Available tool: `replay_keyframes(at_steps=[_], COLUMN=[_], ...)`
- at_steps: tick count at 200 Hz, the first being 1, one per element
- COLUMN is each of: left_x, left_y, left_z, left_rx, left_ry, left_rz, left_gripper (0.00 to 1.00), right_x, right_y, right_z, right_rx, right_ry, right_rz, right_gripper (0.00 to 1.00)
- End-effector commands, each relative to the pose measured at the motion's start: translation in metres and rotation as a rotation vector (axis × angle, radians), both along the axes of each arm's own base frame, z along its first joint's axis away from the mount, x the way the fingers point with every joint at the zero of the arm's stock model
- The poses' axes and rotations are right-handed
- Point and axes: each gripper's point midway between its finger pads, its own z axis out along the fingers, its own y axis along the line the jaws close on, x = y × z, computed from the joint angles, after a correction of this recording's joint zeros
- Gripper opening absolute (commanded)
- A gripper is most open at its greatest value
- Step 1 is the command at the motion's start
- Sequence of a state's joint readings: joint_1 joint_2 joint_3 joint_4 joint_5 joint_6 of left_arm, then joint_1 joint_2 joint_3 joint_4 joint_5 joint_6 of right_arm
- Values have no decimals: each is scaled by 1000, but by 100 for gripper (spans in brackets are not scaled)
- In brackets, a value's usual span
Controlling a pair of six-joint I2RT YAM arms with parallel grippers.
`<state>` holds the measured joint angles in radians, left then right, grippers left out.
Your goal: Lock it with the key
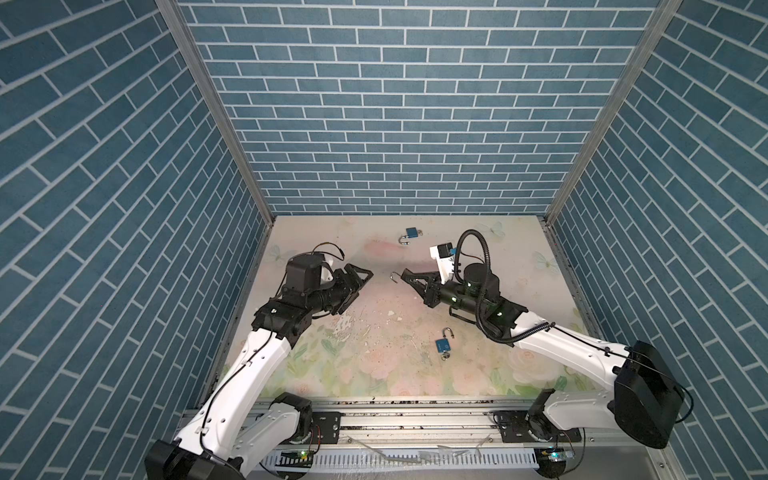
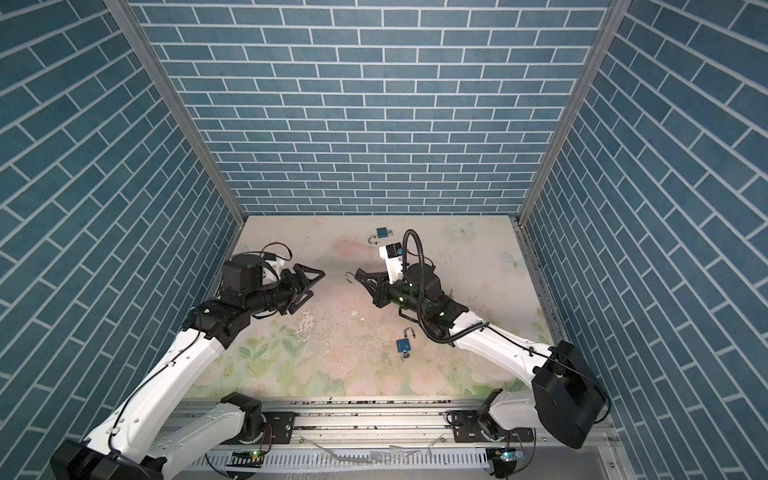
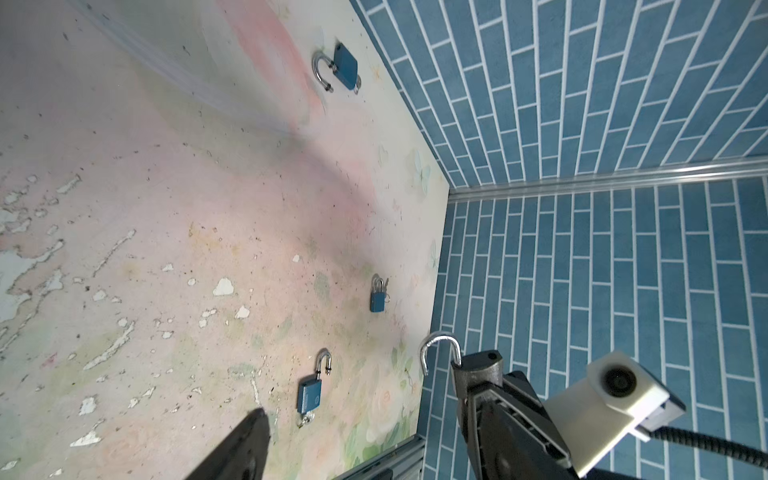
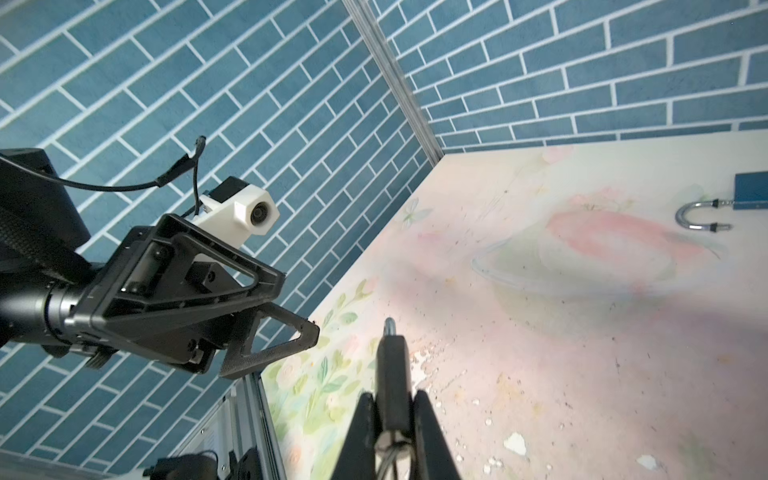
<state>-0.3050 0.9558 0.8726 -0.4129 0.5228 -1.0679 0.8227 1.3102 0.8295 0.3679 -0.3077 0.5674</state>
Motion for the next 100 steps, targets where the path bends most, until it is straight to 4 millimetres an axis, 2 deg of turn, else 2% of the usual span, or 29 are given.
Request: replay_keyframes(at_steps=[1, 60, 100], left_x=[-18, -23, -13], left_y=[-11, -19, -22], left_z=[-3, -12, -23], left_rx=[-32, 4, 28], left_ry=[-26, -52, -58], left_rz=[-118, -227, -238], left_gripper=[83, 82, 73], right_x=[-13, -8, 1], right_y=[-2, 13, 23], right_z=[-5, 4, 6], right_rx=[-46, -40, -38], right_ry=[6, 36, 48], right_rz=[67, 101, 115], right_gripper=[0, 0, 0])
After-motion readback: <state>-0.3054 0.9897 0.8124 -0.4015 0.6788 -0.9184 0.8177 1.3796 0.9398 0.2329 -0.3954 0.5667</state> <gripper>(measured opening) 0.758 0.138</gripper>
